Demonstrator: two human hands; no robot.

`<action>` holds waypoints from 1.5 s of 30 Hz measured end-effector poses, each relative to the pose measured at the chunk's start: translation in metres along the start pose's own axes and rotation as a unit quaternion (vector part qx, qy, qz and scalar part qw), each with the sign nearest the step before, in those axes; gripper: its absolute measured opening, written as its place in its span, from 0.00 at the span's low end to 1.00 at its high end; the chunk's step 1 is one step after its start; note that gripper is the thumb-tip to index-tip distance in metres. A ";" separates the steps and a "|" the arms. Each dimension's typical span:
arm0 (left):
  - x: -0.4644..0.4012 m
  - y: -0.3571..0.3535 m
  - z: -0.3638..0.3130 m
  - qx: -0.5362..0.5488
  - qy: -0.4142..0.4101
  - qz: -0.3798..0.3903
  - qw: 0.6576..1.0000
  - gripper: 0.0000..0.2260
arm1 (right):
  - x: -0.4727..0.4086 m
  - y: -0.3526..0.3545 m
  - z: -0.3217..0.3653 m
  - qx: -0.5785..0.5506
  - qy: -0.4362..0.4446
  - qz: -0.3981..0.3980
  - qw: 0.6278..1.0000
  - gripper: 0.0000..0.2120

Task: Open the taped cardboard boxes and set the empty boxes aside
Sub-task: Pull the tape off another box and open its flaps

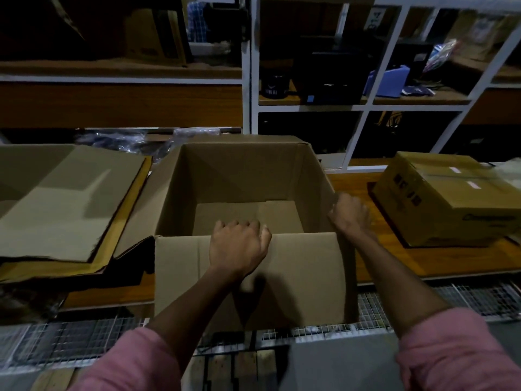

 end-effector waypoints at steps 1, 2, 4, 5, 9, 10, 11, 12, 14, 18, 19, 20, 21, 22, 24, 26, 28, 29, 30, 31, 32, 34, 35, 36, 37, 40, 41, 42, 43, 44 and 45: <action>0.000 -0.001 0.000 -0.004 -0.002 -0.002 1.000 0.24 | -0.001 -0.002 -0.001 -0.018 -0.014 0.003 1.000 0.11; -0.001 -0.002 0.000 -0.009 -0.004 -0.006 1.000 0.25 | -0.001 -0.002 -0.002 -0.030 -0.022 0.001 0.999 0.11; -0.002 -0.003 0.000 -0.015 -0.007 -0.014 1.000 0.25 | 0.000 -0.003 -0.004 -0.052 -0.027 -0.014 0.998 0.11; -0.002 -0.004 0.000 -0.014 -0.010 -0.015 1.000 0.25 | 0.001 -0.003 -0.006 -0.065 -0.029 -0.028 0.997 0.11; 0.006 -0.005 0.004 0.021 -0.030 -0.036 0.999 0.28 | 0.019 0.003 -0.009 -0.098 0.009 -0.143 0.985 0.11; 0.008 -0.003 0.006 0.033 -0.040 -0.044 0.998 0.28 | 0.029 0.005 -0.005 -0.108 0.041 -0.168 0.979 0.12; 0.010 -0.001 0.009 0.045 -0.046 -0.054 0.996 0.29 | 0.043 0.007 0.000 -0.120 0.070 -0.178 0.974 0.12; 0.011 -0.001 0.012 0.052 -0.047 -0.065 0.995 0.28 | 0.057 0.009 0.003 -0.128 0.092 -0.180 0.971 0.13; 0.024 0.003 0.022 0.047 -0.024 -0.103 0.993 0.26 | 0.096 0.007 0.009 -0.125 0.130 -0.170 0.969 0.14; 0.063 0.001 0.042 0.024 0.101 -0.081 0.991 0.30 | 0.147 -0.003 -0.014 -0.109 0.099 -0.145 0.978 0.26; 0.076 0.000 0.052 0.028 0.137 -0.059 0.988 0.33 | 0.154 -0.005 -0.020 -0.110 0.074 -0.128 0.983 0.29; 0.088 0.000 0.062 0.027 0.153 -0.052 0.987 0.35 | 0.158 -0.006 -0.023 -0.110 0.055 -0.111 0.986 0.32; 0.097 0.001 0.070 0.022 0.152 -0.053 0.987 0.37 | 0.160 -0.005 -0.026 -0.115 0.041 -0.095 0.988 0.35; 0.104 0.004 0.076 0.014 0.148 -0.055 0.987 0.39 | 0.160 -0.003 -0.028 -0.124 0.033 -0.077 0.989 0.37; 0.111 0.011 0.083 0.000 0.156 -0.046 0.987 0.42 | 0.157 0.003 -0.028 -0.146 0.036 -0.036 0.988 0.42; 0.110 0.018 0.088 0.016 0.177 -0.026 0.984 0.45 | 0.150 0.010 -0.028 -0.162 0.071 -0.005 0.984 0.46; 0.105 0.023 0.095 0.063 0.180 -0.009 0.982 0.48 | 0.139 0.013 -0.030 -0.178 0.107 0.018 0.978 0.48; 0.102 0.024 0.100 0.092 0.173 -0.002 0.980 0.49 | 0.135 0.015 -0.031 -0.187 0.120 0.027 0.975 0.48; 0.099 0.024 0.106 0.119 0.165 0.007 0.979 0.50 | 0.131 0.015 -0.032 -0.194 0.129 0.035 0.972 0.49; 0.095 0.024 0.111 0.138 0.154 0.017 0.978 0.50 | 0.127 0.016 -0.034 -0.200 0.137 0.041 0.969 0.50; 0.091 0.024 0.115 0.148 0.144 0.025 0.978 0.50 | 0.125 0.016 -0.035 -0.206 0.144 0.047 0.967 0.50; 0.084 0.025 0.121 0.151 0.127 0.032 0.980 0.49 | 0.121 0.015 -0.037 -0.221 0.148 0.052 0.963 0.49; 0.081 0.025 0.122 0.150 0.122 0.031 0.981 0.48 | 0.119 0.014 -0.037 -0.229 0.147 0.053 0.961 0.48; 0.080 0.024 0.123 0.148 0.120 0.028 0.981 0.48 | 0.118 0.013 -0.036 -0.234 0.146 0.054 0.960 0.47; 0.079 0.023 0.122 0.144 0.122 0.026 0.982 0.48 | 0.117 0.011 -0.036 -0.234 0.146 0.052 0.960 0.47; 0.076 0.018 0.118 0.124 0.135 0.020 0.983 0.49 | 0.108 0.005 -0.037 -0.233 0.146 0.040 0.961 0.49; 0.074 0.016 0.117 0.119 0.138 0.017 0.983 0.48 | 0.105 0.003 -0.038 -0.235 0.143 0.034 0.961 0.50; 0.074 0.015 0.116 0.118 0.140 0.017 0.983 0.48 | 0.104 0.001 -0.037 -0.237 0.140 0.027 0.961 0.49; 0.074 0.016 0.115 0.118 0.141 0.016 0.983 0.47 | 0.104 -0.002 -0.037 -0.237 0.138 0.020 0.961 0.49; 0.072 0.014 0.109 0.116 0.136 0.016 0.984 0.47 | 0.100 -0.004 -0.043 -0.239 0.130 0.016 0.962 0.48; 0.070 0.012 0.103 0.116 0.135 0.015 0.984 0.47 | 0.098 -0.006 -0.049 -0.237 0.123 0.012 0.964 0.48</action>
Point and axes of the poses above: each hand's wrist, its own x-axis away from the middle knuckle, its own y-axis out of the back of the hand, z = x × y, the point moved 2 cm from there along -x, towards the middle knuckle, and after that the axes turned 15 degrees about -z, right-handed, at the moved point
